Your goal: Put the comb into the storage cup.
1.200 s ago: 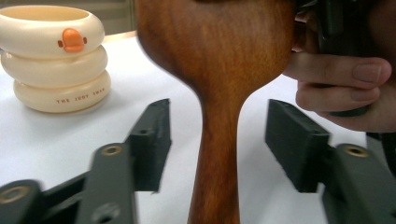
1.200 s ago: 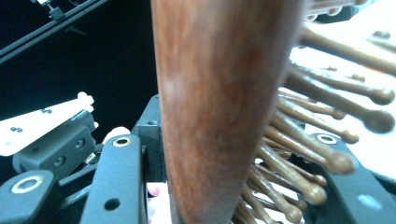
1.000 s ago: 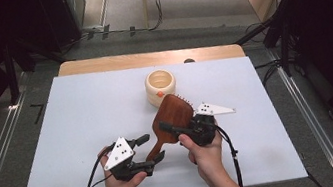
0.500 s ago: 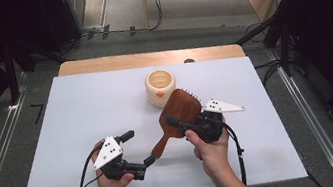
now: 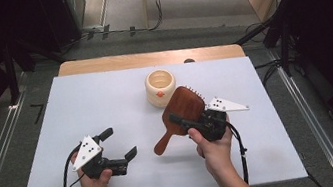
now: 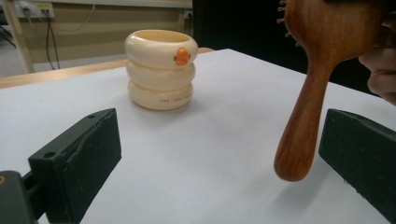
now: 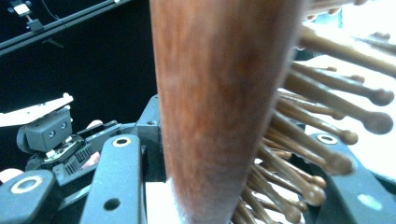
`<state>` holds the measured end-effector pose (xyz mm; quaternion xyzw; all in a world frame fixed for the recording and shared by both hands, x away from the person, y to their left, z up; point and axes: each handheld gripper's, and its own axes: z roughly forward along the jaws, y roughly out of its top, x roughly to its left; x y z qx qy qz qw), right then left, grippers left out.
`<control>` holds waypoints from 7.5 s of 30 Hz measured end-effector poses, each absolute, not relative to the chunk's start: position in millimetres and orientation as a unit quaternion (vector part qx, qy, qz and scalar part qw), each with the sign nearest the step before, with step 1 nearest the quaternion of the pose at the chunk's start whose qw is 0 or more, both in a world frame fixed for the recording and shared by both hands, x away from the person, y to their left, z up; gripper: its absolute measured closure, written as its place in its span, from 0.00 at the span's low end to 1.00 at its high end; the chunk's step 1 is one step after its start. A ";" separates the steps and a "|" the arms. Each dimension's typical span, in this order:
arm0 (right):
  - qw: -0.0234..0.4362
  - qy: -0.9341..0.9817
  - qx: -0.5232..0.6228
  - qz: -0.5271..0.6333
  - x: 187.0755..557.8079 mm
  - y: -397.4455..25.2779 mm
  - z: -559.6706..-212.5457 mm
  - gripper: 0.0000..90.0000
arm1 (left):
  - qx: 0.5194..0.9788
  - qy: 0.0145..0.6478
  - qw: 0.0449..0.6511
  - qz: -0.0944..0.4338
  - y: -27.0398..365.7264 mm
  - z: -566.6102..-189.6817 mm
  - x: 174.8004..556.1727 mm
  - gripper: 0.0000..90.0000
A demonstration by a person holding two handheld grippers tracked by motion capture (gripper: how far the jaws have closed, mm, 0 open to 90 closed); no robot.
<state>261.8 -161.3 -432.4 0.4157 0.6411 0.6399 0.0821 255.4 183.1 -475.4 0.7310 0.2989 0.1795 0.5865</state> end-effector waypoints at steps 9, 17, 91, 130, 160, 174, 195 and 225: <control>0.091 0.645 0.415 0.635 260.9 -164.0 -430.5 0.55 | 0.733 0.313 0.574 0.187 213.3 -481.3 251.2 0.00; 0.098 0.652 0.413 0.629 261.7 -164.1 -428.8 0.55 | 0.727 0.328 0.569 0.200 241.6 -482.2 246.9 0.00; 0.170 0.646 0.414 0.619 318.4 -174.1 -360.1 0.55 | 0.704 0.367 0.566 0.220 297.3 -486.8 241.1 0.00; 0.190 0.632 0.421 0.622 364.5 -172.1 -336.5 0.55 | 0.703 0.367 0.567 0.225 298.0 -487.2 240.7 0.00; 0.227 0.629 0.440 0.599 402.6 -165.0 -337.7 0.55 | 0.705 0.363 0.569 0.220 298.2 -488.4 241.6 0.00; 0.233 0.631 0.455 0.583 415.7 -160.9 -350.2 0.55 | 0.706 0.362 0.568 0.219 298.3 -488.2 241.4 0.00; 0.222 0.639 0.479 0.559 428.6 -149.5 -384.8 0.55 | 0.707 0.358 0.570 0.218 297.8 -488.3 241.4 0.00; 0.199 0.641 0.505 0.542 437.9 -142.5 -423.9 0.55 | 0.708 0.356 0.570 0.215 298.2 -488.2 241.3 0.00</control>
